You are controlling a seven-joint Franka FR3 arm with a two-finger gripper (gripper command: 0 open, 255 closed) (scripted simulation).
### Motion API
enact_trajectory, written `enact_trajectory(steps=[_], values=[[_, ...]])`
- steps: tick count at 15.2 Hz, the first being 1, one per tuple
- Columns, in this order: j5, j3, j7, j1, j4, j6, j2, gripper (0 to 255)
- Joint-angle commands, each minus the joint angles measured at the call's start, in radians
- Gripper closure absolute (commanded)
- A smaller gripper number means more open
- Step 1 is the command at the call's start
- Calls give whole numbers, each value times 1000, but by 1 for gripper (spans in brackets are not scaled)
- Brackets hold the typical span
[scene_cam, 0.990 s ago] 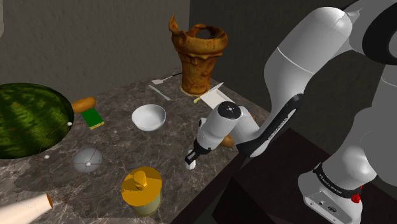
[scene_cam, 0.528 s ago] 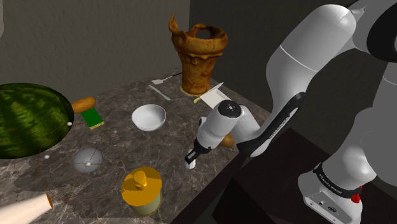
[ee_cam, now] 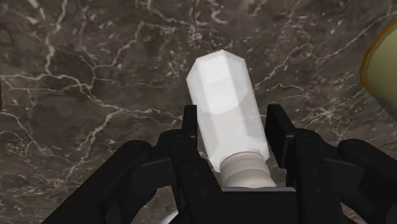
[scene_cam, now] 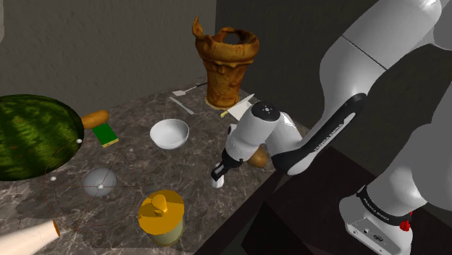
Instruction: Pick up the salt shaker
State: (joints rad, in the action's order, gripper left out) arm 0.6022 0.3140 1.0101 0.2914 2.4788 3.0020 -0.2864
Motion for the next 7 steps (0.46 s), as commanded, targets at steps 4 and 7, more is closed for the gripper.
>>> enact_trajectory(steps=[4,7], values=[[-127,115,-105,-92,21,-53,71,255],[-161,139,-132,-110,25,-65,88,255]])
